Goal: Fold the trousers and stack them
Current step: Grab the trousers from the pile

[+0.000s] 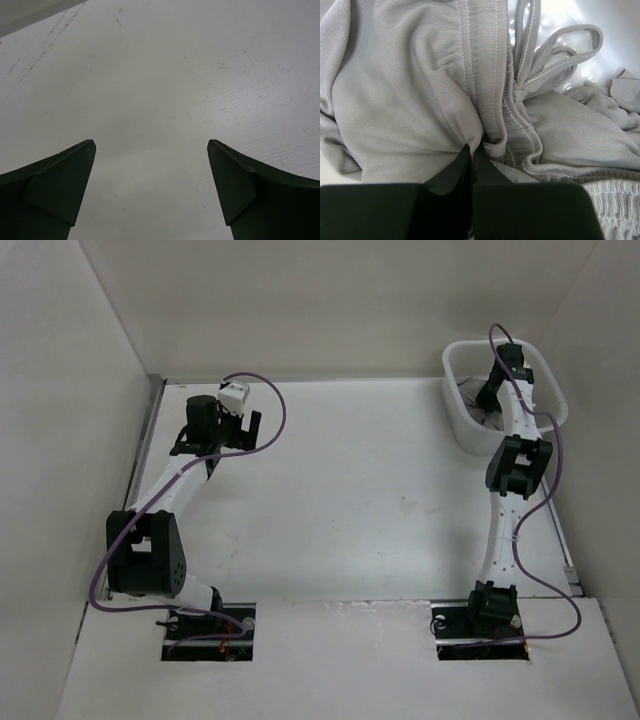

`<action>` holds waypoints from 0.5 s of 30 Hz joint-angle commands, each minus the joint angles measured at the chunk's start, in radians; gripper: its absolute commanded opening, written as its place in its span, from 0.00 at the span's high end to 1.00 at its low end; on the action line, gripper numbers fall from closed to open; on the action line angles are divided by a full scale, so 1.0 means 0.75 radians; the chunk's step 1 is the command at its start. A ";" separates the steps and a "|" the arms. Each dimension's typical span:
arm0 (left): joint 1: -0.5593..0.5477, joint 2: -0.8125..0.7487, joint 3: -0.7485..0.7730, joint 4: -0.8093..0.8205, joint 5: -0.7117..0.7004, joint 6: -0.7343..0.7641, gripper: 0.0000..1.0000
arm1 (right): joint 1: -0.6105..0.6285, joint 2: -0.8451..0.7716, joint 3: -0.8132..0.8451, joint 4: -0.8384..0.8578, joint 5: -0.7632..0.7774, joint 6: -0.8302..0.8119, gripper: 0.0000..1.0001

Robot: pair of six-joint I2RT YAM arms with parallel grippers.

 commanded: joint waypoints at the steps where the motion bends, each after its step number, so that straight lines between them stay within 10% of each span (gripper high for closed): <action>1: 0.009 -0.004 0.062 0.032 -0.007 0.046 0.00 | 0.016 -0.040 0.009 -0.029 -0.065 0.018 1.00; 15: 0.013 -0.190 -0.040 0.085 -0.038 0.021 0.00 | 0.184 -0.861 -0.353 1.011 0.485 -0.272 1.00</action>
